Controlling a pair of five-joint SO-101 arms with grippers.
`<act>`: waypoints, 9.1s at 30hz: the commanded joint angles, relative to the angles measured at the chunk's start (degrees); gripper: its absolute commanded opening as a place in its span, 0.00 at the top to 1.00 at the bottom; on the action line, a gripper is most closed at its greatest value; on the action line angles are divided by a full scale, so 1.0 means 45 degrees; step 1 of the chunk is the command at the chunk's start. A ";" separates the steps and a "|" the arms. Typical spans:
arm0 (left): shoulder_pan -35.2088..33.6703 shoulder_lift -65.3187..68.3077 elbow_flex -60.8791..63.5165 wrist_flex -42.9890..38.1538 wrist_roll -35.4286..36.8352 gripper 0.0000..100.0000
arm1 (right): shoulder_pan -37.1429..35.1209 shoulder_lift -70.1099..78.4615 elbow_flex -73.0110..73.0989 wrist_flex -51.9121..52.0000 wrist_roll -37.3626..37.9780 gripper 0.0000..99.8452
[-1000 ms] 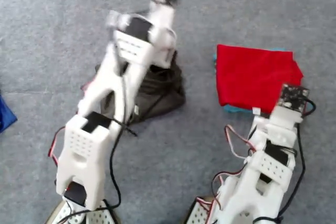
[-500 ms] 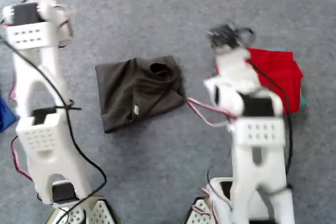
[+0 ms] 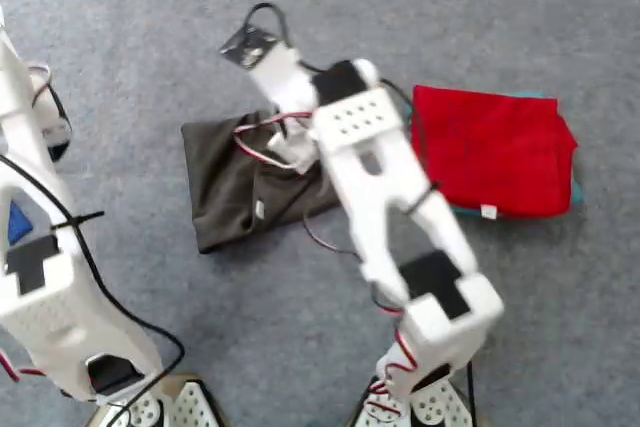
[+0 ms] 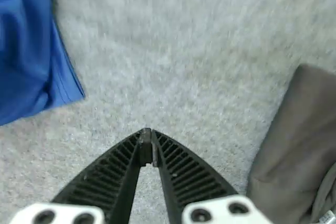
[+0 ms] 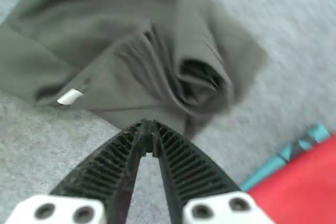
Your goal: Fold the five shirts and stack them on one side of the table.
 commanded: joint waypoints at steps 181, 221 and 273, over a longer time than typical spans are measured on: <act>0.1592 -0.5021 1.4877 -1.2112 0.0449 0.97 | 0.0879 0.7082 -0.8371 0.2911 -0.0195 0.98; 0.1592 -0.4962 1.4740 -1.2112 0.0449 0.97 | 0.0567 0.5363 -0.5011 0.3692 0.1368 0.99; 0.1631 -0.4962 1.4740 -1.2112 0.0449 0.97 | 0.0957 0.0967 0.1885 -0.3028 0.1621 0.99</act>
